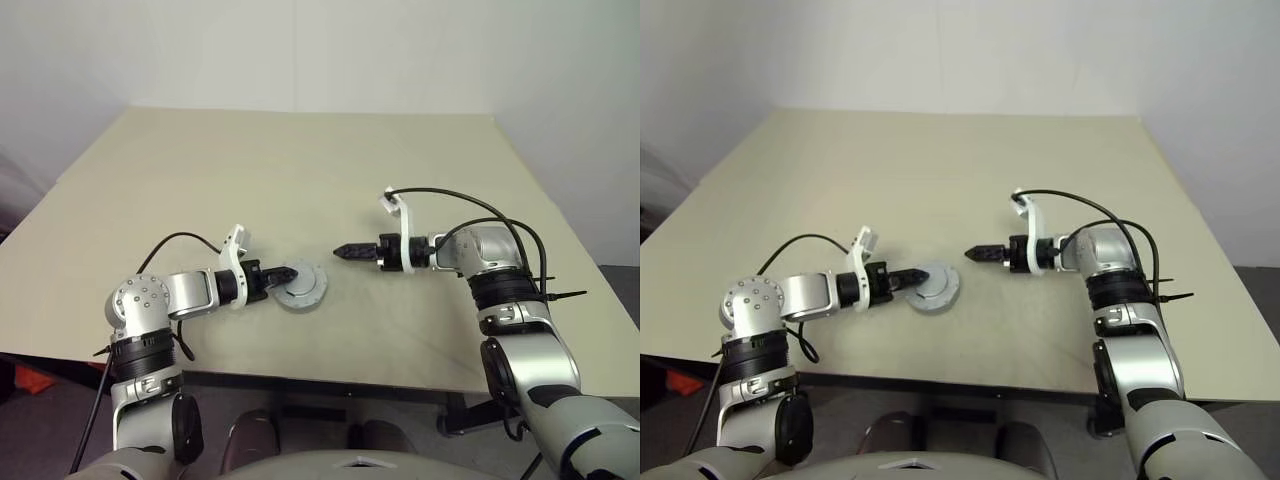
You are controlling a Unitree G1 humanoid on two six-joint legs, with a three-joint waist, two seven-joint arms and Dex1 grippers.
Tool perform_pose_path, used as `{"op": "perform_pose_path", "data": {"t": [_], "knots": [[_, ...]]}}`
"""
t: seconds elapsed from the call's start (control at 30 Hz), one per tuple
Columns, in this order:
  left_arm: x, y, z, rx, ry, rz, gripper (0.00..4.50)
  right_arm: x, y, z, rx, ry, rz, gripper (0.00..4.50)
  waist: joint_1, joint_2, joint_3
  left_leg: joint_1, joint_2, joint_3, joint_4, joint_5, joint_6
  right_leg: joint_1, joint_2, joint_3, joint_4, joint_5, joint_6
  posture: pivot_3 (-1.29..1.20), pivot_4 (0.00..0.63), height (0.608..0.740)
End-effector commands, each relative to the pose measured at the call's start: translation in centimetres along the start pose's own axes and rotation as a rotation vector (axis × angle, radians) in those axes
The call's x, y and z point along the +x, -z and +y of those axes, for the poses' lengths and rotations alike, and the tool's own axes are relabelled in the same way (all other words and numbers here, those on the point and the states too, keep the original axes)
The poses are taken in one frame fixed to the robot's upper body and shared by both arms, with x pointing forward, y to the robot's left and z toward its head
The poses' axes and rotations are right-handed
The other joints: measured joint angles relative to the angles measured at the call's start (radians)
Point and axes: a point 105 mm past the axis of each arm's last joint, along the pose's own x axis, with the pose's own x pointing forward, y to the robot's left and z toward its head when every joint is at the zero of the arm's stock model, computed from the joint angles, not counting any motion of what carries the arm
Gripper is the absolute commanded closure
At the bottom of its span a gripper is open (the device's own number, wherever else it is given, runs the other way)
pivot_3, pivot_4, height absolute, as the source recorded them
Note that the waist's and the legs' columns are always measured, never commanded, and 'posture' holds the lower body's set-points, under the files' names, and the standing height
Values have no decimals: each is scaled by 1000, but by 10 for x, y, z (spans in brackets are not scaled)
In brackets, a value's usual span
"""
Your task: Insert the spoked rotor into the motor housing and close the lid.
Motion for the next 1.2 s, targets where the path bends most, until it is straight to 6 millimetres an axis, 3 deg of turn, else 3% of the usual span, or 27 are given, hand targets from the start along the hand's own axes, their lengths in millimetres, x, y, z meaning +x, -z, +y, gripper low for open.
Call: {"op": "perform_pose_path", "data": {"t": [0.03,0.3,0.5,0.8,1.2], "knots": [[0,12,17,-33,-84,44,4500,1,10,18,7,-65,58,33,4,0,0,0,0,0,0,0,0,0,0,0,0,0,0,0,0,740],[-4,11,19,-33,-95,28,4500,13,28,24,39,-92,104,33,11,0,0,2,0,0,0,0,-1,1,0,0,1,0,0,0,0,740],[-5,9,19,-25,-100,21,4500,35,35,32,86,-131,107,33,10,0,-1,4,1,0,0,2,-3,1,1,0,3,0,0,0,0,740],[-9,6,21,-22,-115,10,4500,54,32,46,199,-199,83,33,-4,-2,-2,6,1,0,0,3,-6,1,1,1,7,0,0,0,0,740],[-10,3,23,-25,-124,-3,4500,49,23,64,266,-278,93,33,-10,-2,-2,5,1,-1,0,6,-10,-4,1,1,14,-1,-2,0,0,740]]}}
